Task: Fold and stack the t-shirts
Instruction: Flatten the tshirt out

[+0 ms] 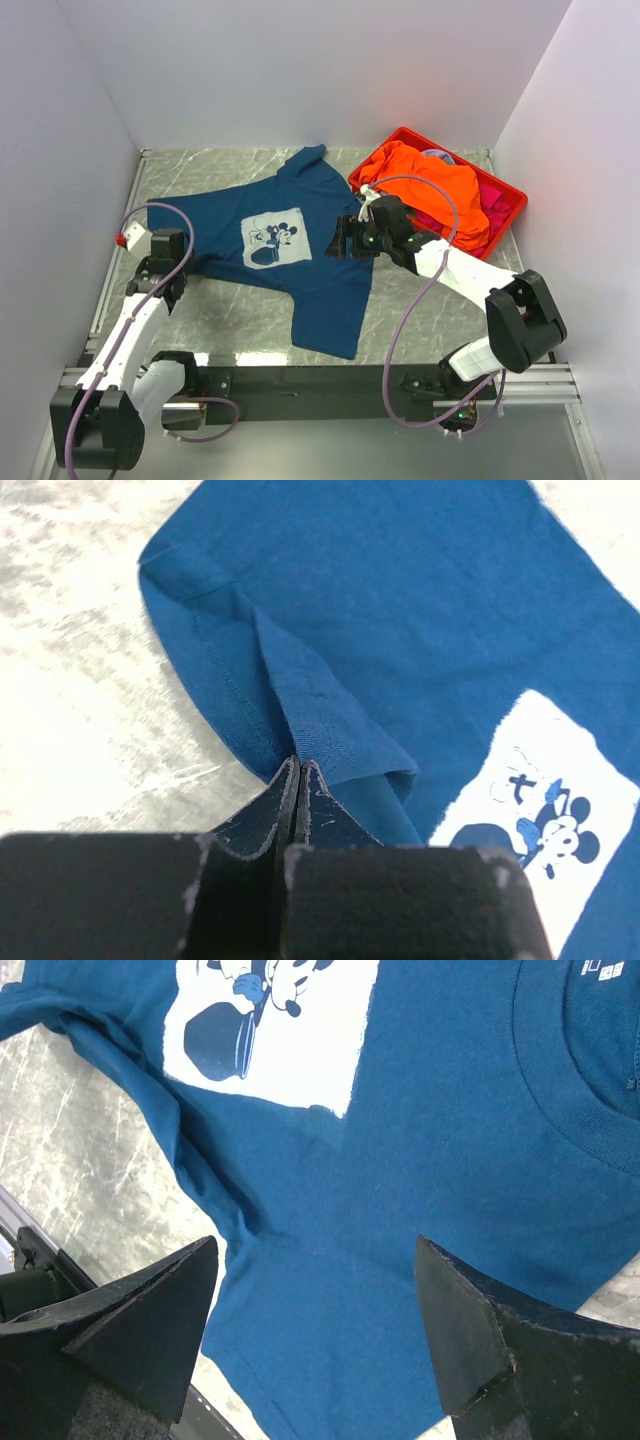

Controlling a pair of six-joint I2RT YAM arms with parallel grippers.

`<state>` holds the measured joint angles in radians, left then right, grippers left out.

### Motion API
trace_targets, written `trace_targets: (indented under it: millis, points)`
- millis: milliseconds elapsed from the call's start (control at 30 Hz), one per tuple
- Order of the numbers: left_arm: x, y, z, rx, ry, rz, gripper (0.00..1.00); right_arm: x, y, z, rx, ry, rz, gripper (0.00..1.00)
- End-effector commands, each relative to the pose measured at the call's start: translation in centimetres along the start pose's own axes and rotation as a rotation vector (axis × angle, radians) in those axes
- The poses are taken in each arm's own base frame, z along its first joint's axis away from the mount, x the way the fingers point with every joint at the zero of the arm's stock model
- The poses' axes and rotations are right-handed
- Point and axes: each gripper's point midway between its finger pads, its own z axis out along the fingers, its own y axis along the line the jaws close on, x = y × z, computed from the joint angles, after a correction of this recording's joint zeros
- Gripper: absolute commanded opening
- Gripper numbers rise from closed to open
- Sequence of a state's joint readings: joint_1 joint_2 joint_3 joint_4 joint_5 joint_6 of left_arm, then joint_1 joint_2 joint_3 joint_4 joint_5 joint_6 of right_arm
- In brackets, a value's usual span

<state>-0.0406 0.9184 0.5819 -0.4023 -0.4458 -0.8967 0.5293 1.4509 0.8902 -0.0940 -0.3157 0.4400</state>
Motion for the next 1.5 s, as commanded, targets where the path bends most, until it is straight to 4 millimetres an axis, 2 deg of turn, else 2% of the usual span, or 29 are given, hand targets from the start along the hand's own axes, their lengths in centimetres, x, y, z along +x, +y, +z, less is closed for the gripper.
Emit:
trace_targets:
  millis: [0,367,433,533,700,867,1033,1100,1133,1200,1233,1267,1300,1367,1467]
  points:
    - [-0.7,0.7,-0.2,-0.047,-0.025,-0.025,0.01,-1.4,0.8,-0.4,-0.027,-0.048,-0.024,0.85]
    - [-5.4,-0.3,-0.9,-0.059,-0.154,-0.089,0.03,-1.5,0.8,-0.9,-0.02,-0.059,-0.028,0.85]
    - [-6.4,0.2,-0.9,-0.072,-0.179,-0.113,0.03,-1.5,0.8,-0.8,-0.021,-0.057,-0.029,0.85]
    - [-6.8,0.4,-1.0,-0.078,-0.187,-0.121,0.04,-1.3,0.8,-0.6,-0.026,-0.05,-0.031,0.85]
    - [-6.3,1.8,-0.9,-0.129,-0.194,-0.13,0.08,-1.4,0.8,-0.7,-0.026,-0.054,-0.034,0.85]
    - [-6.1,3.6,-1.2,-0.204,-0.22,-0.153,0.23,-1.5,0.9,-0.8,-0.029,-0.056,-0.036,0.85]
    - [-6.5,5.5,-2.0,-0.241,-0.294,-0.207,0.23,-1.4,1.0,-0.7,-0.036,-0.053,-0.038,0.85]
    - [-6.3,5.9,-2.0,-0.245,-0.302,-0.211,0.27,-1.5,1.0,-0.7,-0.038,-0.055,-0.039,0.85]
    - [-6.5,5.8,-2.1,-0.24,-0.308,-0.214,0.3,-1.4,1.0,-0.7,-0.039,-0.053,-0.038,0.85]
    - [-6.5,5.2,-1.7,-0.22,-0.299,-0.195,0.51,-1.3,1.1,-0.5,-0.043,-0.047,-0.036,0.85]
    - [-6.2,5.2,-1.5,-0.221,-0.282,-0.178,0.51,-1.4,1.1,-0.6,-0.045,-0.051,-0.038,0.85]
    - [-6.3,4.5,-1.2,-0.197,-0.28,-0.178,0.62,-1.4,1.1,-0.5,-0.044,-0.049,-0.038,0.85]
    - [-6.0,4.1,-0.8,-0.187,-0.259,-0.143,0.66,-1.4,1.1,-0.5,-0.043,-0.049,-0.038,0.85]
    - [-4.6,3.6,0.6,-0.192,-0.187,-0.101,0.71,-1.5,1.2,-0.6,-0.041,-0.051,-0.042,0.85]
    - [-2.8,3.1,2.3,-0.212,-0.092,-0.034,0.69,-1.6,1.0,-0.8,-0.032,-0.055,-0.045,0.85]
